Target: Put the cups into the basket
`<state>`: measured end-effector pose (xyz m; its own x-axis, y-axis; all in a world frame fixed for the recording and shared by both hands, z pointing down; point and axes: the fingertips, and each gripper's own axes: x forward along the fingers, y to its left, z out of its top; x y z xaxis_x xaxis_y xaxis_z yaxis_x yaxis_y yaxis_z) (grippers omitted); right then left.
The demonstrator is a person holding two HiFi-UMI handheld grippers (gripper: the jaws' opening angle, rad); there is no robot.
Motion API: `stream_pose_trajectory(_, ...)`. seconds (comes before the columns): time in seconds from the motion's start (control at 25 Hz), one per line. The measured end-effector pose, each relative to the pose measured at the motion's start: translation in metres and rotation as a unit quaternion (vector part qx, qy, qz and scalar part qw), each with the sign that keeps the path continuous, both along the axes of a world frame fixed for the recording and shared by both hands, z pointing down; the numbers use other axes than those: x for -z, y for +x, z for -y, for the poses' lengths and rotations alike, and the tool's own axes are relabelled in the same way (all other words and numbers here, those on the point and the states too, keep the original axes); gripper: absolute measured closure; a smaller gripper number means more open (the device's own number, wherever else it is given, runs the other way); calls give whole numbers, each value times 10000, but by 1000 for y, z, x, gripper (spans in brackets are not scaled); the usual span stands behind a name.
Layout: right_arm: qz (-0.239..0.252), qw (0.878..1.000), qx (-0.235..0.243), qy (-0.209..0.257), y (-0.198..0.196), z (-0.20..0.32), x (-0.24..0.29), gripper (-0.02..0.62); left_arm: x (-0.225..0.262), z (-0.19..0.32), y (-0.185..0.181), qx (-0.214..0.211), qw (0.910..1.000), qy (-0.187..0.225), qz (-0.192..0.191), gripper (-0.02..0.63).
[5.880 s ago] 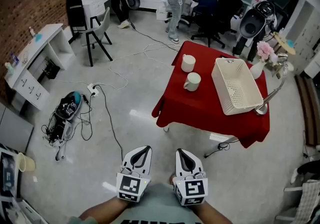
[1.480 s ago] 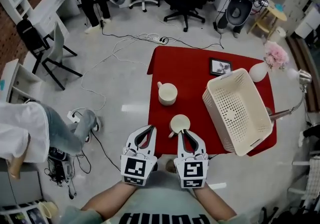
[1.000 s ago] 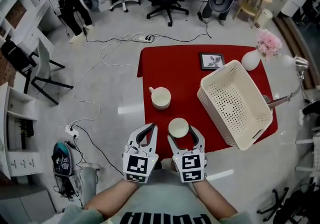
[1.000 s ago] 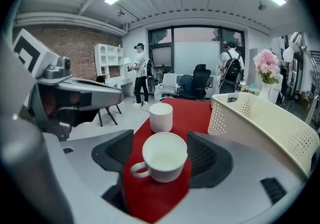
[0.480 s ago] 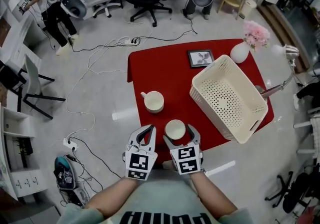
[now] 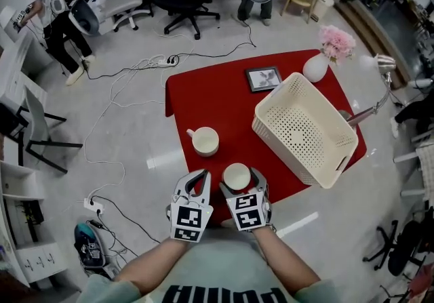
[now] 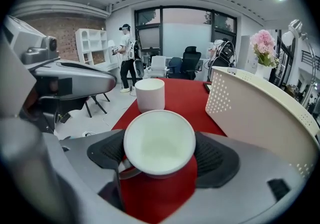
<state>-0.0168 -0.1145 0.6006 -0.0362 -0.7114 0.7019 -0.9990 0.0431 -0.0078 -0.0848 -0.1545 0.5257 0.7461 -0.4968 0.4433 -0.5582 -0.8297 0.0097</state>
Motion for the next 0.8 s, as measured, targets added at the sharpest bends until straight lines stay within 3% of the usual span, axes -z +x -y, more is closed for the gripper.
stream_pose_trajectory(0.36,12,9997,-244,-54,2,-5,4,207,2,0,1,-228,9997,15,-130,601)
stream_pose_trajectory(0.8,-197,9991,-261,281,-2,1,60,207,22,11,0,-211,9987,-7,-474,601)
